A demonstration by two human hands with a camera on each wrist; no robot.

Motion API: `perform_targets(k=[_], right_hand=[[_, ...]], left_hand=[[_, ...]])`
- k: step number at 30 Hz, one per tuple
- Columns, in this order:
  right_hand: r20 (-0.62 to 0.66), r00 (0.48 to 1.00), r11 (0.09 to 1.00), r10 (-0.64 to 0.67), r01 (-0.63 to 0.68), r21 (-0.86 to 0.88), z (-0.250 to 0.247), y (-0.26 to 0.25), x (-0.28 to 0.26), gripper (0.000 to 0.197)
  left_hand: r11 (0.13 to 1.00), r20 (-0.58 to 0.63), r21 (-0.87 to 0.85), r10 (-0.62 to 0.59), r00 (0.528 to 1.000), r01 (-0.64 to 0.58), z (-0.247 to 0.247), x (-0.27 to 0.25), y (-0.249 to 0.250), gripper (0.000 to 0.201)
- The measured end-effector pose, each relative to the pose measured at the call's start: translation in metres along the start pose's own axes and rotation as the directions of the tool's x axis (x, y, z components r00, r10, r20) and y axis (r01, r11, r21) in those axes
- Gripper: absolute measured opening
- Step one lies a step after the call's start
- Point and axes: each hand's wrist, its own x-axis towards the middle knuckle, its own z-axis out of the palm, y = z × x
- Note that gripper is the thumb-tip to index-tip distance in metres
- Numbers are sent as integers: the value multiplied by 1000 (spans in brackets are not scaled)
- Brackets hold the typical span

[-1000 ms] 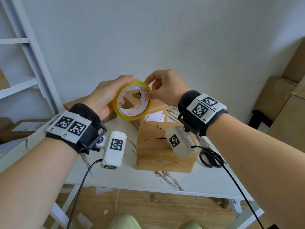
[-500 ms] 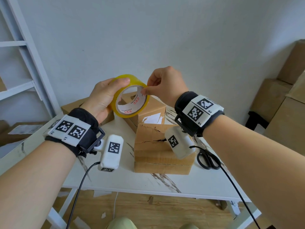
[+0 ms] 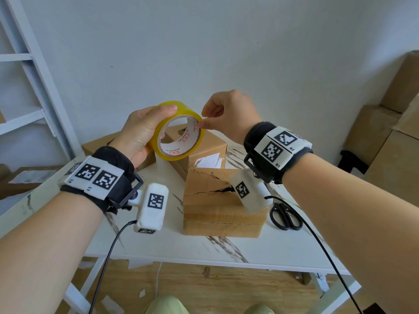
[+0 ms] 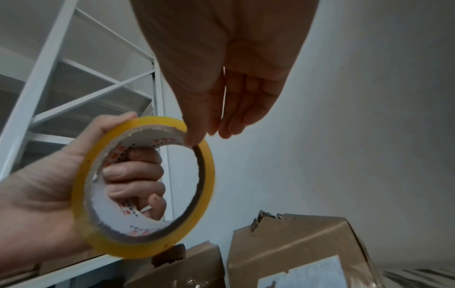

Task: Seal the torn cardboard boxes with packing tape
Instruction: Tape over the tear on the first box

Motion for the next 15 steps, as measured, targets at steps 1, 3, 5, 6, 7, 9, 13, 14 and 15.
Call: perform_targets(k=[1,3,5,6,7,9,13,14,15], right_hand=[[14,1000,1000,-8,8,-18,-1,0,-1,14],[44,999,999,-25,27,-47,-3,-2,-3,8],[74,997,998,-18,22,-54,-5,-3,-4,5],[93,996,999,-9,14,-52,-5,-3,-5,5],[115,993,999,3,2,-47,-6,-3,-6,5],[157,987,999,36,-34,-11,-8,-2,-6,6],[239,969,997,68,-75,20,-13,0,-6,4],[255,964,997,71,-77,14,-14,0,-6,5],[263,962,997,73,-78,8,-14,0,-6,5]], left_hand=[[1000,8,27,0,1000,0,-1,0,0,23],[998,39,64,-13,999,10,-5,0,-1,12],[996,63,80,-38,997,33,-9,1,-3,25],[996,77,84,-48,996,42,-11,1,-3,33],[995,91,86,-57,994,49,-12,0,-3,42],[995,116,78,-71,991,62,-13,-2,-2,65],[996,174,60,-79,982,69,-15,-2,-2,57],[995,190,69,-85,978,73,-15,-2,-2,53],[995,204,75,-86,975,72,-15,-2,-3,53]])
